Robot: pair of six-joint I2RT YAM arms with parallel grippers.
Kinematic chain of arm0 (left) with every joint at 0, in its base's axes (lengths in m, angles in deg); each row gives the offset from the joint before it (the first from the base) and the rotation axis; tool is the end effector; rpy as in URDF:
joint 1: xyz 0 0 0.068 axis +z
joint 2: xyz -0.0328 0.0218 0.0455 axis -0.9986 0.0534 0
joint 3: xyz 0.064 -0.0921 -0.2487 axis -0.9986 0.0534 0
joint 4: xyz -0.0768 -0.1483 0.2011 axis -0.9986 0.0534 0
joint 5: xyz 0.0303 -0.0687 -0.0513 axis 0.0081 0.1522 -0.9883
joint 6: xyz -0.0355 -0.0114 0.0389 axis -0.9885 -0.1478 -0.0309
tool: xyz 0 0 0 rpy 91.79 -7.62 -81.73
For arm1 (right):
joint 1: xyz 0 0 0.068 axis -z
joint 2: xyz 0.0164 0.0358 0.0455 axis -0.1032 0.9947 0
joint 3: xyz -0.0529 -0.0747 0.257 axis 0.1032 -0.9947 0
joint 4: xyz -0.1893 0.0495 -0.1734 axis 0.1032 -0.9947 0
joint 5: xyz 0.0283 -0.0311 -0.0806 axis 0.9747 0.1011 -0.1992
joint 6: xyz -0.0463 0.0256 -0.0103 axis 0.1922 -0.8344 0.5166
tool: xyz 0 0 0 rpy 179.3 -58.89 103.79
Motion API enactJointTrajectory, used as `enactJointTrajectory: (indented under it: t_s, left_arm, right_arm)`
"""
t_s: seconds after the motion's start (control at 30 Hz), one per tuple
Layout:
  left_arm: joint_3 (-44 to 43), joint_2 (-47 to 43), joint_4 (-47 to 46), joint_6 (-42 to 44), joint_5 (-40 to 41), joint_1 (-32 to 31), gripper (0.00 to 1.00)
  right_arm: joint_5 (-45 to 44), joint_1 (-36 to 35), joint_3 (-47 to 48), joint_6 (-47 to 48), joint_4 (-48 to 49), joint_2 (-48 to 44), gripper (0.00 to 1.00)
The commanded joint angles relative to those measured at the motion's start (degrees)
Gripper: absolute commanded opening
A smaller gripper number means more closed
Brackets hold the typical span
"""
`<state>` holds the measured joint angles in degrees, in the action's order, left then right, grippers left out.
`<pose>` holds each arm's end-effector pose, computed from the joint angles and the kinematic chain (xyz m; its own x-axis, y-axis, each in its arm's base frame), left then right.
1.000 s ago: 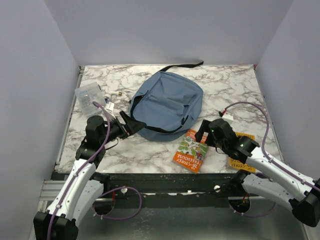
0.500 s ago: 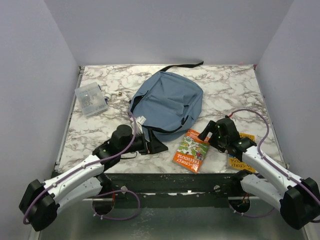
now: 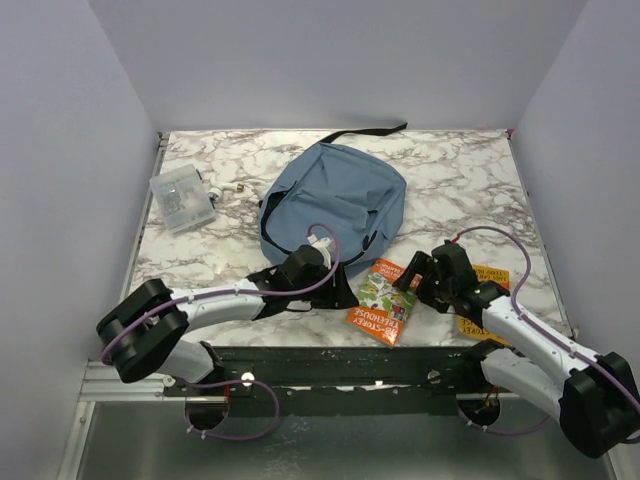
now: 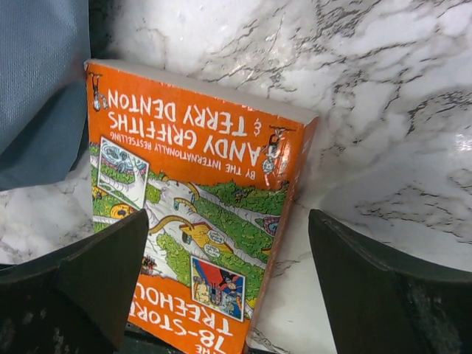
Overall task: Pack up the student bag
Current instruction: Pick up the book from the center of the board.
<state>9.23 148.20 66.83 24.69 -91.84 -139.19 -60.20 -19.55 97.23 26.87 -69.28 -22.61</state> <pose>0.1589 -0.2189 0.1812 -0.9020 -0.0354 -0.4303 0.3111 0.6379 -0.7045 0.1595 0.0746 0.1699 -0.7680 0.4728 -0.4321 0.2635 0.8481 0.4596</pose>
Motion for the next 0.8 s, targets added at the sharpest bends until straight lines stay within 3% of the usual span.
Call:
enactJointTrajectory:
  t_s: [0.0, 0.2, 0.37, 0.53, 0.77]
  left_arm:
    - [-2.9, 3.6, -1.4, 2.3, 1.6, -2.1, 0.53]
    - [-6.4, 11.3, -1.3, 0.8, -0.7, -3.2, 0.44]
    - [-7.0, 10.9, -0.2, 1.3, 1.1, -3.5, 0.4]
    - [-6.3, 10.2, 0.6, 1.6, 2.2, -3.6, 0.49]
    - [-7.3, 7.8, 10.0, 6.2, 7.7, -3.5, 0.58]
  right_arm:
    - [4.9, 0.2, -2.5, 0.3, 2.2, -1.6, 0.92]
    - [7.4, 0.2, -4.1, -0.4, 4.2, -2.2, 0.89]
    - [7.2, 0.2, -3.3, 0.3, 3.5, -1.5, 0.89]
    - [6.4, 0.2, -4.0, -0.4, 3.2, -3.7, 0.9]
    - [5.6, 0.2, -3.3, 0.0, 2.4, -4.8, 0.9]
